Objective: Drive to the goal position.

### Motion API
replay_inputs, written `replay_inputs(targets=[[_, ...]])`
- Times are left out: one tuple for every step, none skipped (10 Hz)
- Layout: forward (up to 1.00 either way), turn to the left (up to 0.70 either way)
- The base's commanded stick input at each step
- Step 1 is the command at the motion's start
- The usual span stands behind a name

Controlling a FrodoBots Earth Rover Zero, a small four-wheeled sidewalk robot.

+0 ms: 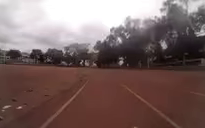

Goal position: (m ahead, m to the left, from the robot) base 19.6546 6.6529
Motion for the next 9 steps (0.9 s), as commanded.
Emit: replay_inputs(targets=[[1.0,-0.3],[1.0,-0.4],[1.0,-0.4],[1.0,-0.15],[1.0,-0.03],[1.0,0.0],[1.0,0.0],[1.0,0.0],[1.0,0.0]])
